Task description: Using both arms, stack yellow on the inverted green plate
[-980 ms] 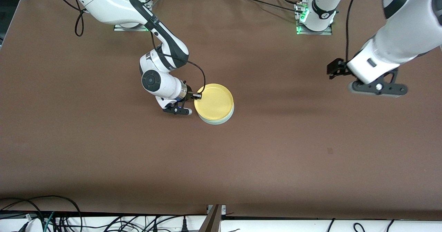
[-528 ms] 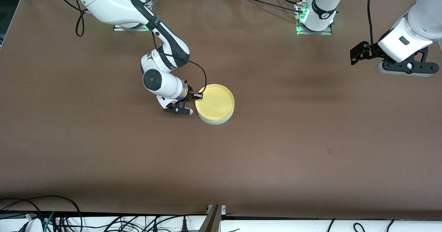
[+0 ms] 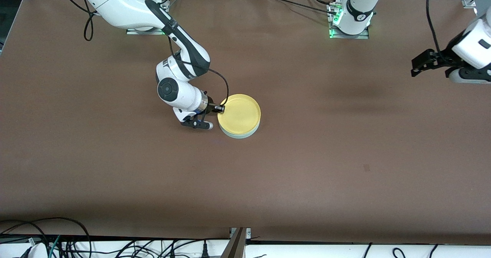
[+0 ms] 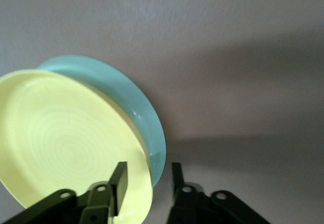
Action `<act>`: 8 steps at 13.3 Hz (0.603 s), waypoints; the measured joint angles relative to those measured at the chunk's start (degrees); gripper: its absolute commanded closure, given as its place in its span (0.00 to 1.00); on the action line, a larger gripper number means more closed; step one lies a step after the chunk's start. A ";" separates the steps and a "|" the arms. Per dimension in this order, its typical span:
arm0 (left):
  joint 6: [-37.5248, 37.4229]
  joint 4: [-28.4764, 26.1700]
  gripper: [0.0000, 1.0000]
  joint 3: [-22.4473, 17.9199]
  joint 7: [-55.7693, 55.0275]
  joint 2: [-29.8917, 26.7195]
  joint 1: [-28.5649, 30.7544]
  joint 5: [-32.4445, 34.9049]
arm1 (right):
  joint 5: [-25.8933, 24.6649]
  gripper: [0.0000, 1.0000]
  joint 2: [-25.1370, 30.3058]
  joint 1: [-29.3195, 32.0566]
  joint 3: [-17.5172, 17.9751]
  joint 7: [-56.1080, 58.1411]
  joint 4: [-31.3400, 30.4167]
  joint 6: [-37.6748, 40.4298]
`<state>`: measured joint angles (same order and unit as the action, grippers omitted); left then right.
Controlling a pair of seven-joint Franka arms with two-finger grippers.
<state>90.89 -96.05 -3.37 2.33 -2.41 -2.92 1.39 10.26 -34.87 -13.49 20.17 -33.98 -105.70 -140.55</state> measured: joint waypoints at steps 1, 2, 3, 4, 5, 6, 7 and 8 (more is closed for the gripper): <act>0.04 -0.07 0.00 0.00 0.71 0.02 0.67 0.00 | -0.20 0.00 0.96 0.04 -1.52 0.57 1.24 2.48; 0.05 -0.08 0.00 0.06 0.77 0.10 0.78 0.00 | -0.29 0.00 2.20 0.10 -3.58 2.23 3.46 7.29; 0.14 -0.08 0.00 0.26 0.78 0.18 0.77 0.00 | -0.29 0.00 3.48 0.21 -6.16 4.99 6.77 14.03; 0.22 -0.08 0.00 0.44 0.84 0.25 0.77 0.00 | -0.29 0.00 4.57 0.39 -8.78 7.71 10.57 21.22; 0.27 -0.08 0.00 0.60 0.92 0.33 0.73 0.00 | -0.31 0.00 5.33 0.54 -11.44 10.05 14.30 27.68; 0.39 -0.08 0.00 0.78 0.96 0.50 0.62 0.00 | -0.55 0.00 5.85 0.62 -14.18 12.50 17.80 33.27; 0.66 -0.08 0.00 1.03 0.97 0.74 0.55 0.00 | -1.17 0.00 6.06 0.69 -16.84 15.53 20.85 37.71; 0.98 -0.06 0.00 1.24 0.97 1.04 0.49 0.00 | -1.99 0.00 6.05 0.73 -19.29 19.03 23.39 41.20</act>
<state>91.87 -96.12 -2.13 3.30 -1.37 -2.42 1.38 8.27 -28.82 -12.76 0.88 -14.95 -82.31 -99.34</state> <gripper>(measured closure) 0.000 0.000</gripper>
